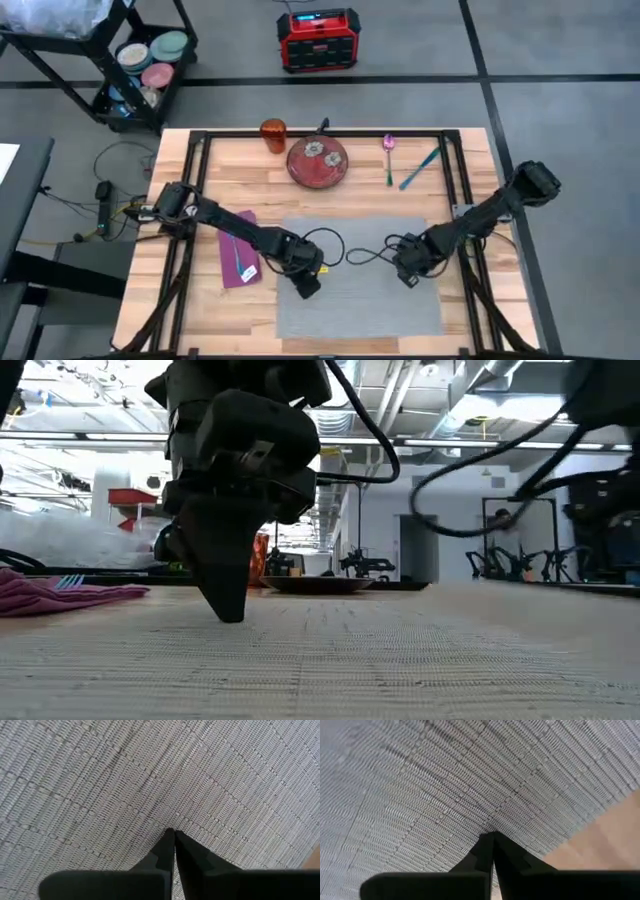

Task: Set table place
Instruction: Prepare the gray placemat

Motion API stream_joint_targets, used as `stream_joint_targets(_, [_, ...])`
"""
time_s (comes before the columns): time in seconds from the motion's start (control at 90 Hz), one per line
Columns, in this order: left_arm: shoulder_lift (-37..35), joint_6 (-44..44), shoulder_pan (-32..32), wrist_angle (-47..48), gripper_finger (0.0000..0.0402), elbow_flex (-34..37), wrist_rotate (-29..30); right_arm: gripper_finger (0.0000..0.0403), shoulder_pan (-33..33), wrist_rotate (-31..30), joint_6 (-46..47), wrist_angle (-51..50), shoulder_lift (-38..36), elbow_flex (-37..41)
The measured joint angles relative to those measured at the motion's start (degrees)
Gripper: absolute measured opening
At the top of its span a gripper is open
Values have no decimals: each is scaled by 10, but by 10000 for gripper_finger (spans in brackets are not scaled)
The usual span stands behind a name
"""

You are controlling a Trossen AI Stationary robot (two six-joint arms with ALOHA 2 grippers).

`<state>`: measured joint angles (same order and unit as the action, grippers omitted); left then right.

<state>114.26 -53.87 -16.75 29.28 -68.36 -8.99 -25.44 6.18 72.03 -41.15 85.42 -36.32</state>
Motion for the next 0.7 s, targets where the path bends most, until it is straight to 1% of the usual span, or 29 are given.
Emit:
stream_joint_targets(0.1, [-2,19,11,2,0,0,-6,0,30,-11,-39,7,0,0])
stream_joint_targets(0.189, [-3,21,15,5,0,0,-8,0,42,-11,-56,11,0,0])
stream_joint_targets(0.478, [-12,28,10,117,0,-1,-1,0,48,0,-116,21,1,-6])
stream_joint_targets(0.7, [-16,23,6,125,0,-2,5,0,55,16,-135,36,1,-6])
